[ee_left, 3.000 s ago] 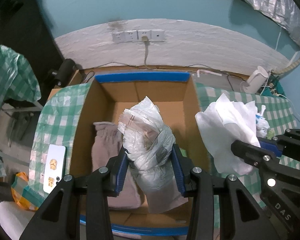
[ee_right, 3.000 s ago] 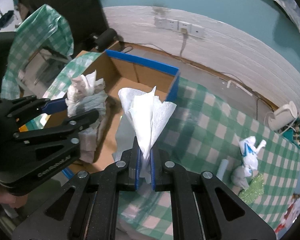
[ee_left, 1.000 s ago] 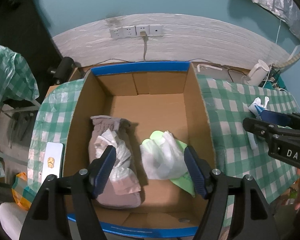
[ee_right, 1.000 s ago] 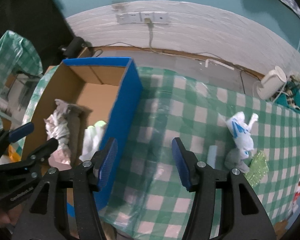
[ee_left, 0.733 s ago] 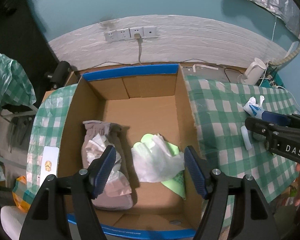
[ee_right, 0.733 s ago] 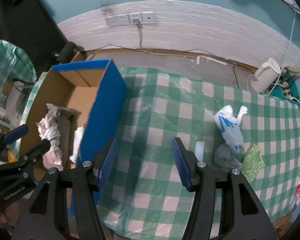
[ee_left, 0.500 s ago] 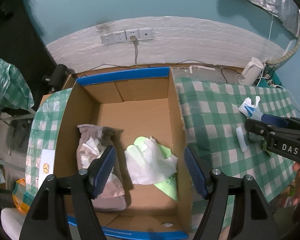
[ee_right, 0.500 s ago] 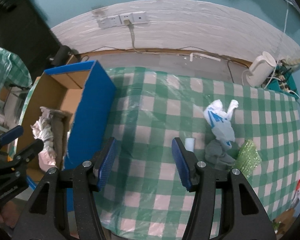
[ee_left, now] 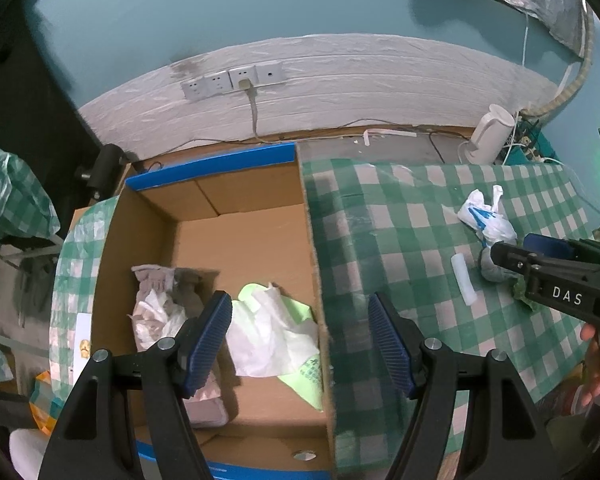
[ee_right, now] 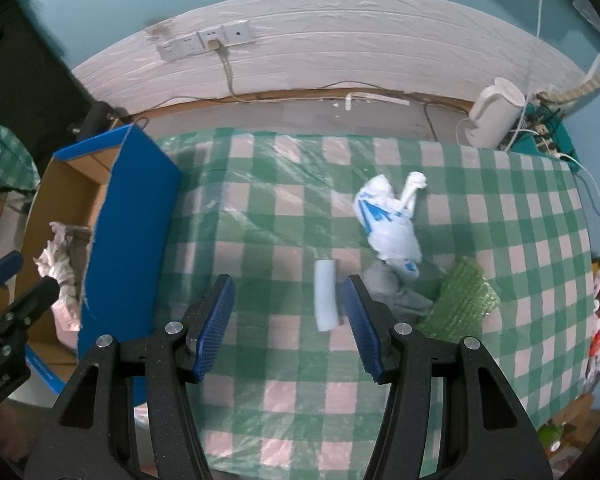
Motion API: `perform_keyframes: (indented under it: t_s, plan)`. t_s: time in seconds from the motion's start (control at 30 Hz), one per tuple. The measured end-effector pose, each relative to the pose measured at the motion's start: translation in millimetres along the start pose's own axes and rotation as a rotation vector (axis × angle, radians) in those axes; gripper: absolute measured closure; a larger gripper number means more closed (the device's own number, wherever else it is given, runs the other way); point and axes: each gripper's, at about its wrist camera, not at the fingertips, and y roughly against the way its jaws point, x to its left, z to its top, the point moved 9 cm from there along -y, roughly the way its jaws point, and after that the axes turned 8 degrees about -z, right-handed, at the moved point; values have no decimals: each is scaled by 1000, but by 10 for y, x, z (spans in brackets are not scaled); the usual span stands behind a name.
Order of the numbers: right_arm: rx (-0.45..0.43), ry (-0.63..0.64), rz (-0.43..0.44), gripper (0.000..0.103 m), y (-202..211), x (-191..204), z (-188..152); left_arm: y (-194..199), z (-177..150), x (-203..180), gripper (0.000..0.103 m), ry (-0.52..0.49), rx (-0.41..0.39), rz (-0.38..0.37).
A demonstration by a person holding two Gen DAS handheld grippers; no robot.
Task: Organize soft objects
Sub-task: 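Move both tools back over the remaining items on the tablecloth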
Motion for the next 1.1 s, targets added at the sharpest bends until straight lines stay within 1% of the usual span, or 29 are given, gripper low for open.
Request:
perform_keyframes:
  t_s: [0.17,0.43,0.83,1.0,1.1]
  plan:
    - [4,-32,-11,47,-10,-177,-16,-39,14,-126,30,-20,4,2]
    - [22,-87,-40,47,-63,-509,-107,-177,-20,-327,30,-52,35,5]
    - [43,-133,-60,47,-214,-863,-163,-426,35,-659,30,-76,88,-25]
    - [40,-114,-62,47,-312,-915,-158,-559,27,-738,30,-87,115,-25]
    - [26,-61,-71,47,-373,-893,-139,-672,23,-798,30,-100,137,-22]
